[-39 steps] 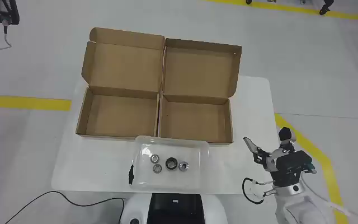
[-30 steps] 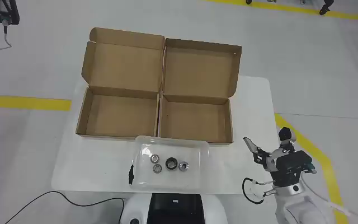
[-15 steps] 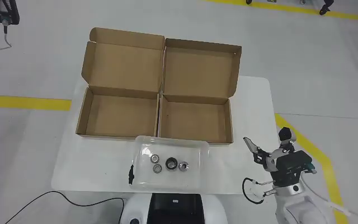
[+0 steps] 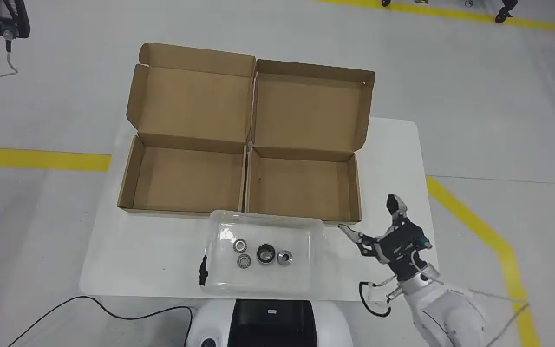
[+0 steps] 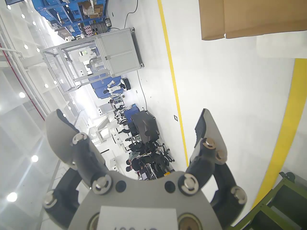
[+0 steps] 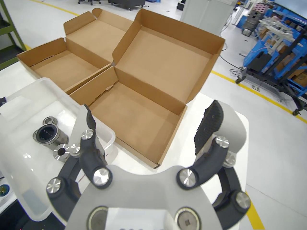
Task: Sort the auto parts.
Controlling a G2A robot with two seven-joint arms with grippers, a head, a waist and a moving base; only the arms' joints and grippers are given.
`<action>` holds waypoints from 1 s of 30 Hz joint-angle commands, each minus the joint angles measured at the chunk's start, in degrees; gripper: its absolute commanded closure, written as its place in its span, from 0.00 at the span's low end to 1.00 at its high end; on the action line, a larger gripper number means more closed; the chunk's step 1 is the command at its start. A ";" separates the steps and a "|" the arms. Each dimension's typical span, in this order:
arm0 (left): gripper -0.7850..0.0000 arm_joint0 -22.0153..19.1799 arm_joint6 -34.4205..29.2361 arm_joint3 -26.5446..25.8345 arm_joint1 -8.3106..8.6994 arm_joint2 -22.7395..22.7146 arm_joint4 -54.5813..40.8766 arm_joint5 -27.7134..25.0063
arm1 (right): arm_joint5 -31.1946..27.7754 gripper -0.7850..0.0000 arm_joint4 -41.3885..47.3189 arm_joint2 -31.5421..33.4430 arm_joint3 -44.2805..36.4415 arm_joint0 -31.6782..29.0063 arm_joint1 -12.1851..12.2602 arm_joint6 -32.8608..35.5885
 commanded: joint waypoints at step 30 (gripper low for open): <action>0.00 0.00 0.00 0.00 0.00 0.00 0.00 0.00 | -10.82 0.00 5.75 -8.34 9.31 13.20 0.45 6.22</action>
